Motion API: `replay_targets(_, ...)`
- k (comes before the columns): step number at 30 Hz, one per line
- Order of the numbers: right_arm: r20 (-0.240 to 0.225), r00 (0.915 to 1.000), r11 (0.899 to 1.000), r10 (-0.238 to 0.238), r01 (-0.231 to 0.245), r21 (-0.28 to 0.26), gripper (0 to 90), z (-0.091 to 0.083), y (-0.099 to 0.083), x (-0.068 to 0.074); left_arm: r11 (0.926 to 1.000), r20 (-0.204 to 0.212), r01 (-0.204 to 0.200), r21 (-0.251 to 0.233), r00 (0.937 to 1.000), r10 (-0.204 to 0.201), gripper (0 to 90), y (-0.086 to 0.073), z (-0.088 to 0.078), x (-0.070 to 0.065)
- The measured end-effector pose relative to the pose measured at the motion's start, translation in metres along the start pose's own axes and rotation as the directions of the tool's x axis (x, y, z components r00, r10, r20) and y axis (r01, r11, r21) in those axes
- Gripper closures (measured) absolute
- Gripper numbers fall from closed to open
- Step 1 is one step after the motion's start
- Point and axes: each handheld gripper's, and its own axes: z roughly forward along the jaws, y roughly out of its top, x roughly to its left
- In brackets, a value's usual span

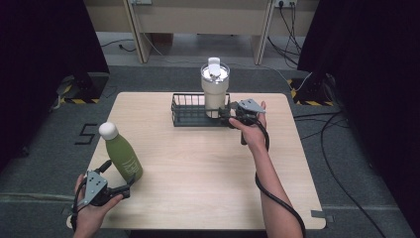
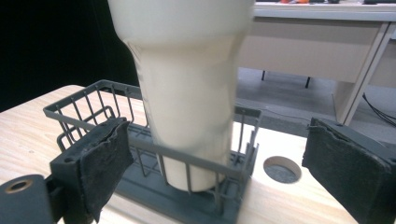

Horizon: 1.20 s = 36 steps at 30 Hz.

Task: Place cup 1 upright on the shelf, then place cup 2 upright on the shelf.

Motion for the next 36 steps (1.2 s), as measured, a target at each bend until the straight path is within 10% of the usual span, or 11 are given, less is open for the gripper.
replay_targets(36,0.092,0.9879,0.992,0.125,-0.125,-0.006,13.4,-0.119,-0.068,-0.043,0.9994,-0.029,0.013,-0.031,0.9995,-0.014,4.8,0.001,0.001,0.003)
